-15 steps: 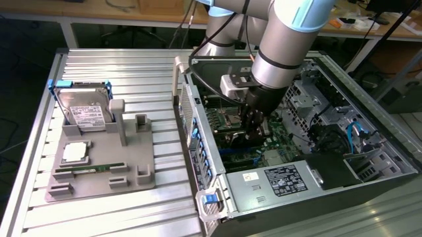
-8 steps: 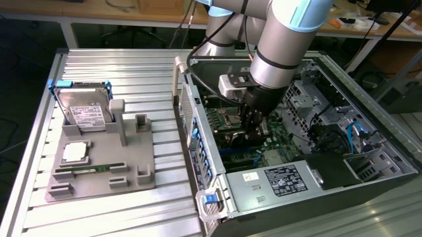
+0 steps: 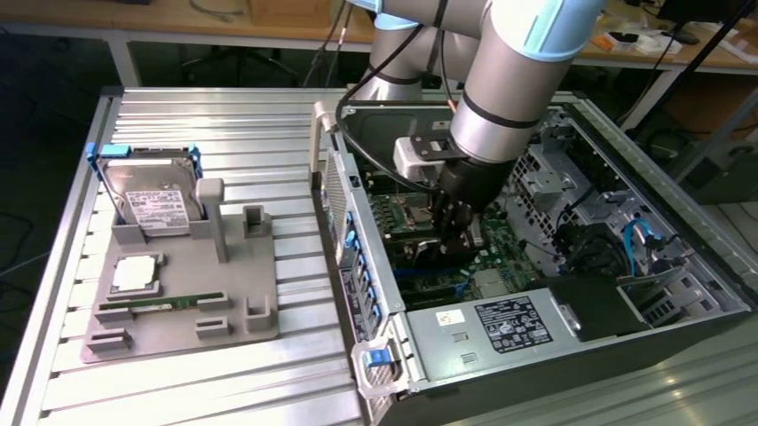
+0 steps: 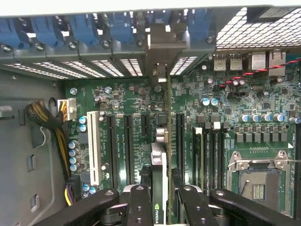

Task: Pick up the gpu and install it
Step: 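Insert the gpu into the slot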

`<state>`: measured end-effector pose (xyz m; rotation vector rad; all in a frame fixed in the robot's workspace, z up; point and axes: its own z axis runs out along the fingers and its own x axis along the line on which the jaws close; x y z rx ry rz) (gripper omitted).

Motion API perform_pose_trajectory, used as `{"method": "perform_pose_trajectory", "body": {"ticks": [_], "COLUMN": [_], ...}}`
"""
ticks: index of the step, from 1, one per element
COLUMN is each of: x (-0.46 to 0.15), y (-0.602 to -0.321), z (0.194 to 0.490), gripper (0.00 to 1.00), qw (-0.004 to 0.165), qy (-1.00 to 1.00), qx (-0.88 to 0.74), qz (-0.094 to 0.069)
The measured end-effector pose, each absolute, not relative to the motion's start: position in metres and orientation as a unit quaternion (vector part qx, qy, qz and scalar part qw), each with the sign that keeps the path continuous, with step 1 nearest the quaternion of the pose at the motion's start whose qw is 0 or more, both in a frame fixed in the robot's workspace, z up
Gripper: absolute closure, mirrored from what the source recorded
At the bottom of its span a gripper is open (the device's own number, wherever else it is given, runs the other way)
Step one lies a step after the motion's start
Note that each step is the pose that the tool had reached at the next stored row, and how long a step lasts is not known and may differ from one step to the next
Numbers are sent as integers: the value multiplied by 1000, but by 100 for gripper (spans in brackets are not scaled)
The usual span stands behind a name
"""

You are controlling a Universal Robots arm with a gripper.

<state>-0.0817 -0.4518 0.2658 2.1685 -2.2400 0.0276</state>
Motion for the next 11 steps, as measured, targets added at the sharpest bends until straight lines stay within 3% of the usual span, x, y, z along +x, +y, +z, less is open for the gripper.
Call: {"method": "perform_pose_trajectory", "body": {"ticks": [11], "x": [-82], "y": [-451], "z": [266], "gripper": [73], "qw": [12], "qy": [-718], "qx": [695], "qz": [9]}}
